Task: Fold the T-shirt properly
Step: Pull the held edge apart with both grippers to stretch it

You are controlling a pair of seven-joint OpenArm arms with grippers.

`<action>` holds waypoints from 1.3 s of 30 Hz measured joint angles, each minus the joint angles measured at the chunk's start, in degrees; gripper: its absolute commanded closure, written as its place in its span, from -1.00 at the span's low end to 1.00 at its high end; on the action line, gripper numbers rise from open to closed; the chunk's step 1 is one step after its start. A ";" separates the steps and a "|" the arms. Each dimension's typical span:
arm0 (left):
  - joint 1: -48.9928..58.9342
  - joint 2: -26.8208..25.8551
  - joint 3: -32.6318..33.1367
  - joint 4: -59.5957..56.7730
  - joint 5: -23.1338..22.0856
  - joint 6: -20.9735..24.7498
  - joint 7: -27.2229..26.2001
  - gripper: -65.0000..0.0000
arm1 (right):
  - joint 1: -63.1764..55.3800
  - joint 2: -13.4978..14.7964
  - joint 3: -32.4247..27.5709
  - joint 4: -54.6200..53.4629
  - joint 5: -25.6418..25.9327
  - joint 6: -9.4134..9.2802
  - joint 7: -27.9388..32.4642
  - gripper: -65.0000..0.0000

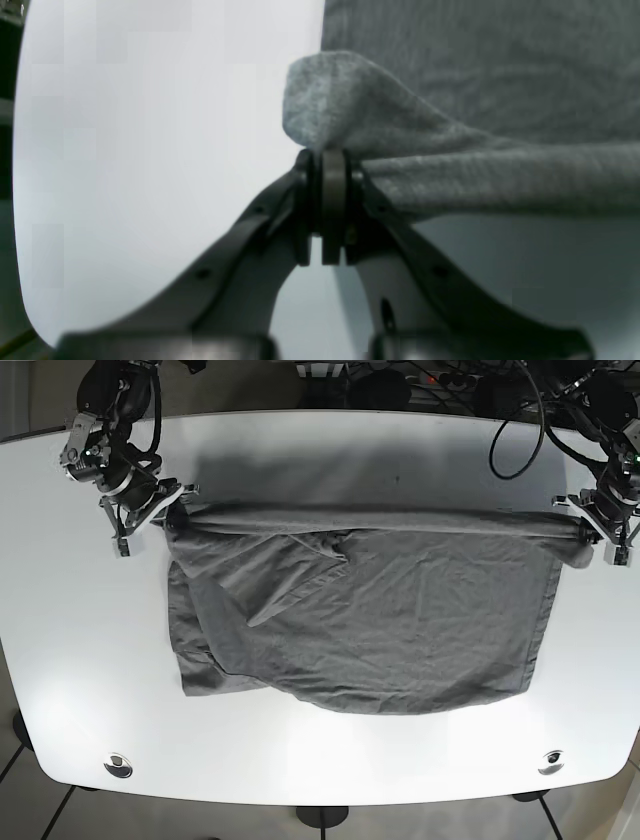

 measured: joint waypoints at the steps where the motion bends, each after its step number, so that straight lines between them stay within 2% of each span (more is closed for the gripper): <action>1: 1.18 0.00 0.00 0.11 -0.07 0.00 -0.55 1.00 | -1.29 -0.02 0.09 0.00 -0.02 0.00 -0.02 0.94; 7: 2.80 0.00 -0.04 0.09 0.00 0.00 -0.63 1.00 | -4.94 -0.02 -0.09 0.00 -0.02 0.02 -0.02 0.92; 8: 2.80 0.00 -0.04 0.09 0.00 0.00 -0.59 1.00 | -5.07 -0.02 -0.09 0.00 -0.04 0.50 -0.07 0.91; 10: 2.80 -0.02 0.02 0.09 0.02 0.00 -0.61 1.00 | -4.92 -0.02 -0.09 0.00 0.17 3.08 -0.11 0.66; 11: 2.80 -0.11 0.11 0.09 0.02 0.00 -0.61 1.00 | -4.90 0.00 -0.04 0.00 2.01 4.39 -0.15 0.37; 14: 2.78 -0.11 0.17 0.09 0.02 0.00 -0.61 1.00 | -5.66 0.46 0.13 0.00 8.28 5.75 -0.20 -0.20; 15: 2.78 -0.11 0.17 0.09 0.02 0.00 -0.61 1.00 | -5.84 0.46 0.15 0.00 9.38 5.70 -0.20 -0.33; 17: 2.80 -0.11 0.28 0.09 0.02 0.00 -0.61 1.00 | -5.79 0.61 0.17 -0.02 12.00 5.68 -0.22 -0.41; 21: 2.58 -0.13 0.31 0.09 0.04 0.02 -0.61 1.00 | -5.64 1.90 -0.13 -0.09 16.11 5.66 -0.04 -0.41; 23: 2.45 -0.11 0.37 0.09 0.04 0.02 -0.61 1.00 | -4.20 1.84 -0.17 -3.80 16.90 5.86 -0.02 -0.29; 27: 2.43 -0.11 0.37 0.09 0.04 0.02 -0.61 1.00 | -0.68 1.95 -0.17 -13.40 17.18 5.86 0.35 0.18; 29: 2.29 -0.15 0.37 0.09 0.04 0.02 -0.61 1.00 | -0.76 1.95 -0.17 -13.33 16.90 5.79 0.46 0.43; 32: 2.32 -0.22 0.37 0.07 0.04 0.02 -0.61 1.00 | -2.29 1.95 -0.17 -9.75 16.76 5.64 -0.13 0.95; 39: 2.29 -0.24 0.37 0.09 0.04 0.02 -0.63 1.00 | -8.07 1.86 -0.07 0.00 16.74 5.44 -0.24 0.95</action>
